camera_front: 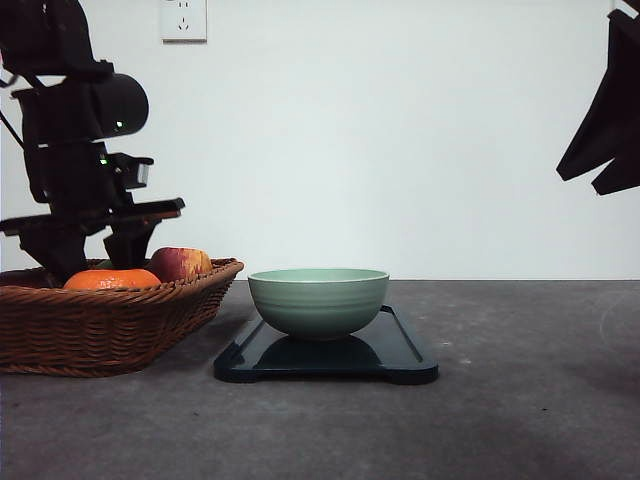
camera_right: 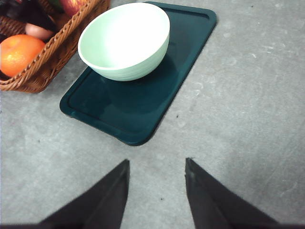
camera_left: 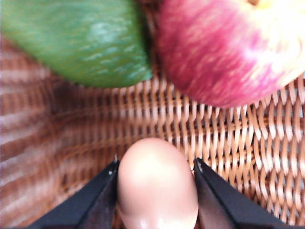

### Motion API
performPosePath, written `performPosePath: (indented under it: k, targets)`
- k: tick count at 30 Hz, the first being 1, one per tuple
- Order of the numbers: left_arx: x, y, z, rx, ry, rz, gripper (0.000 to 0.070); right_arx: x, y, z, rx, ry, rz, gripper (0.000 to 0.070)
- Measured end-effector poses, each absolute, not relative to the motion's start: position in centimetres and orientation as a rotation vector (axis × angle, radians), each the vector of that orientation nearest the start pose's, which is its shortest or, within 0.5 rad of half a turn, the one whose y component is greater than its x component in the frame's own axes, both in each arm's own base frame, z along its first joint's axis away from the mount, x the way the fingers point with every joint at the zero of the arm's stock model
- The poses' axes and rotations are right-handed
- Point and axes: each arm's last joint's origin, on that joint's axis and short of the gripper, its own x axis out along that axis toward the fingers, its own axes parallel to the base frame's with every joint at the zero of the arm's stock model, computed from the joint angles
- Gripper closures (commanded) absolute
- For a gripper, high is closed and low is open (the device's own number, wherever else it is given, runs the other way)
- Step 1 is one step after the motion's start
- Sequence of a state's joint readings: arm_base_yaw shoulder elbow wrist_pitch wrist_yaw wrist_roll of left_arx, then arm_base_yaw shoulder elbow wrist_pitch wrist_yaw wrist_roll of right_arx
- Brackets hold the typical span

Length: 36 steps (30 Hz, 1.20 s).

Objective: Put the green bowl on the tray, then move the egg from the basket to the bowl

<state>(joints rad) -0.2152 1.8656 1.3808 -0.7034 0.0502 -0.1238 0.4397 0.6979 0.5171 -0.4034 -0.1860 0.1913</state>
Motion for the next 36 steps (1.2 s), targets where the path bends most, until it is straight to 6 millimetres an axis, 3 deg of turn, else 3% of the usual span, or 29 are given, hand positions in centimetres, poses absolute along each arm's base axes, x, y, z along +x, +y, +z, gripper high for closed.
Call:
performPosePath:
  k: [13,22,29,36]
  targets:
    - [34.0,-7.7,27.4,-0.028,1.02,-0.183,0.0516,13.3,6.9,23.5,0.105,0.644,0.549,0.0469]
    - [31.5,-9.8,32.7,-0.054,0.763,-0.347,0.0512,13.3,6.9,23.5,0.105,0.644,0.549,0.0469]
    - [30.8,-13.8,33.4,-0.029,0.669,-0.487,0.0512,13.3,6.9,23.5,0.104,0.644,0.548,0.0469]
    - [30.9,-18.1,32.2,-0.003,0.619,-0.597,0.0512,13.3,6.9,23.5,0.104,0.645,0.548,0.0469]
